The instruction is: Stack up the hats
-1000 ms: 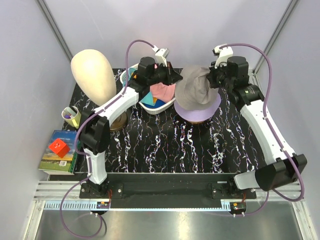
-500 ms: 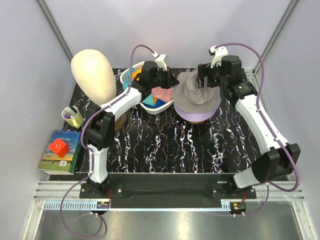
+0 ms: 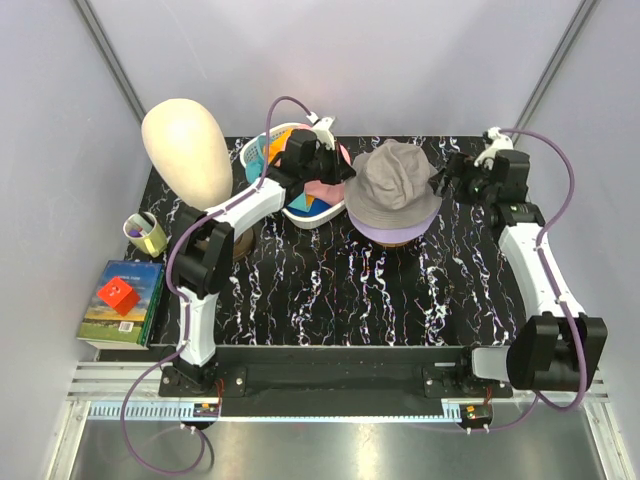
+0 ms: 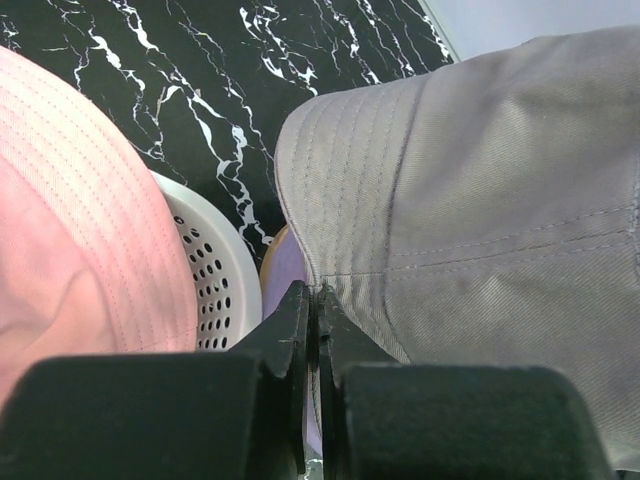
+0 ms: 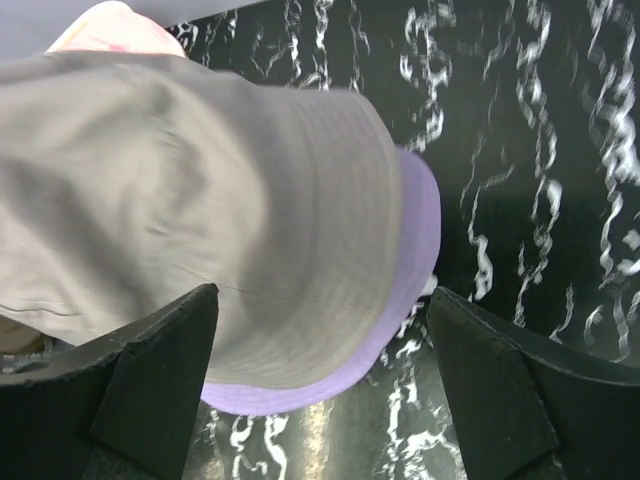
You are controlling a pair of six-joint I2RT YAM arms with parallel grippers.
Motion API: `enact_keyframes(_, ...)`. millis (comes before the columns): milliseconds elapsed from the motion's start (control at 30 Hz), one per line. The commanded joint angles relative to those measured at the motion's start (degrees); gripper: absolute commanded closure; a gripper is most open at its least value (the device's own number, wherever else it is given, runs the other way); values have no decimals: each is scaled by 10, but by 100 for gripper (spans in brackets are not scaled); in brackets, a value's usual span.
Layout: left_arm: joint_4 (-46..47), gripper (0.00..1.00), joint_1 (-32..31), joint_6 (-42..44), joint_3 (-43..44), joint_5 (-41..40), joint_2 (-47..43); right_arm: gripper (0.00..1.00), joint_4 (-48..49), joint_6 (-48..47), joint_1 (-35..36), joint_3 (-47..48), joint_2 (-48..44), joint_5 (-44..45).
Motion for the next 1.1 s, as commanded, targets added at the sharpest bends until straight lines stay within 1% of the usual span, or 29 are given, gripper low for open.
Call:
enact_keyframes(0, 22, 100, 4, 31, -6, -32, 7, 8, 113, 89, -48, -37, -8, -111)
enact_keyframes(67, 25, 100, 4, 36, -13, -33, 2, 10, 144, 125, -77, -70, -4, -130)
enact_keyframes(100, 27, 100, 4, 37, -16, -32, 2, 11, 189, 136, -86, -82, -2, -152)
enact_keyframes(167, 29, 100, 3, 40, -21, -30, -2, 12, 232, 175, -106, -120, 5, -177)
enact_keyframes(200, 29, 100, 3, 41, -22, -29, -2, 14, 275, 187, -110, -133, 8, -197)
enact_keyframes(267, 29, 100, 4, 42, -26, -29, -6, 16, 308, 213, -116, -159, 18, -210)
enact_keyframes(300, 29, 100, 4, 42, -29, -29, -9, 19, 327, 220, -118, -164, 22, -214)
enact_keyframes(367, 32, 100, 3, 43, -35, -27, -13, 21, 340, 237, -118, -174, 40, -222)
enact_keyframes(467, 36, 100, 4, 44, -38, -26, -17, 24, 418, 277, -118, -197, 65, -256)
enact_keyframes(500, 35, 100, 4, 45, -38, -25, -17, 25, 457, 287, -118, -201, 73, -275)
enact_keyframes(533, 35, 100, 4, 44, -38, -25, -17, 27, 473, 295, -118, -208, 86, -280)
enact_keyframes(733, 44, 100, 4, 40, -39, -15, -17, 33, 528, 323, -118, -209, 118, -308)
enact_keyframes(833, 47, 100, 3, 37, -39, -11, -17, 41, 530, 327, -118, -204, 131, -314)
enact_keyframes(867, 48, 100, 3, 36, -39, -10, -17, 46, 532, 331, -118, -204, 133, -319)
enact_keyframes(933, 50, 100, 2, 36, -38, -9, -17, 50, 534, 338, -118, -201, 145, -324)
enact_keyframes(967, 51, 100, 1, 37, -38, -9, -16, 56, 535, 340, -118, -201, 147, -328)
enact_keyframes(1067, 51, 100, -1, 36, -37, -9, -15, 66, 532, 338, -118, -204, 152, -325)
